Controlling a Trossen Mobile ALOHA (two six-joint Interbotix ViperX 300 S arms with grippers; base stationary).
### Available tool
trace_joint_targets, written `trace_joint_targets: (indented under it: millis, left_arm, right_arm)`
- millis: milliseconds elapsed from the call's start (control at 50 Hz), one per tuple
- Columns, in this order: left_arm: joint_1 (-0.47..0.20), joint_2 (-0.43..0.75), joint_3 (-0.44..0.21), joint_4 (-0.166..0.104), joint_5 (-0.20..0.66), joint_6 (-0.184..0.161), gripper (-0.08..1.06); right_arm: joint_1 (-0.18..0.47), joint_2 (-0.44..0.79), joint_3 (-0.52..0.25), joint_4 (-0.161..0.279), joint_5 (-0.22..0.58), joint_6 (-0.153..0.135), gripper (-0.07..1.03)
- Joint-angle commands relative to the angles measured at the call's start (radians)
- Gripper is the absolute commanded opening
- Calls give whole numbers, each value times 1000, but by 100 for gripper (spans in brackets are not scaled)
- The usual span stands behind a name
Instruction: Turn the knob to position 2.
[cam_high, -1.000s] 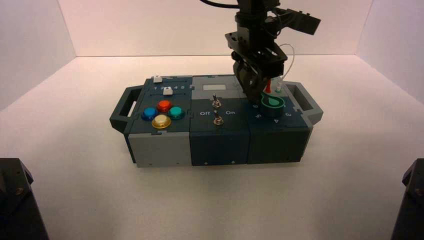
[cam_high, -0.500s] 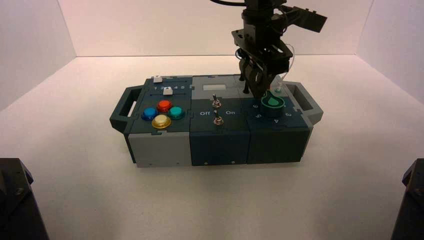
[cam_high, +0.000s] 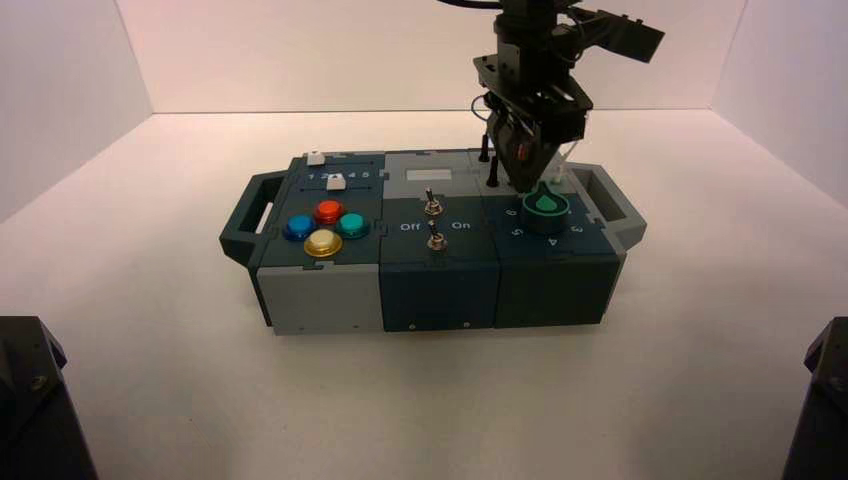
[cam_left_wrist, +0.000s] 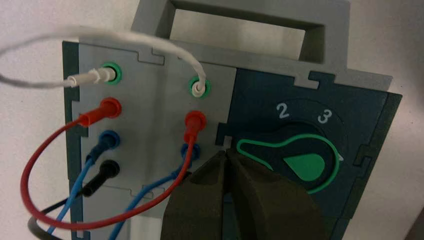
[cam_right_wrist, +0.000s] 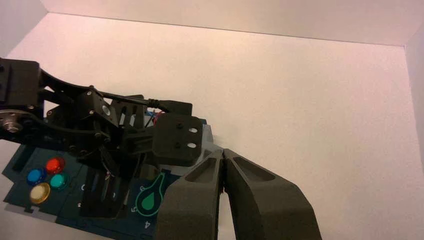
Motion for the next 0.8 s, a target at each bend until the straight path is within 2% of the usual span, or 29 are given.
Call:
trace_joint_targets:
  millis: [20,460,800]
  left_arm:
    - [0,-14,-38,0,3,12,-3]
    - [-2,25,-97,2,32,28,-3]
    - [-9,28,-112,2,58,28,-3]
  right_arm:
    - [-6,5,-12,3,-11,3,-2]
    - [-6,5,-12,3,-11,3,-2]
    - [-6,5,-12,3,-9,3,-2]
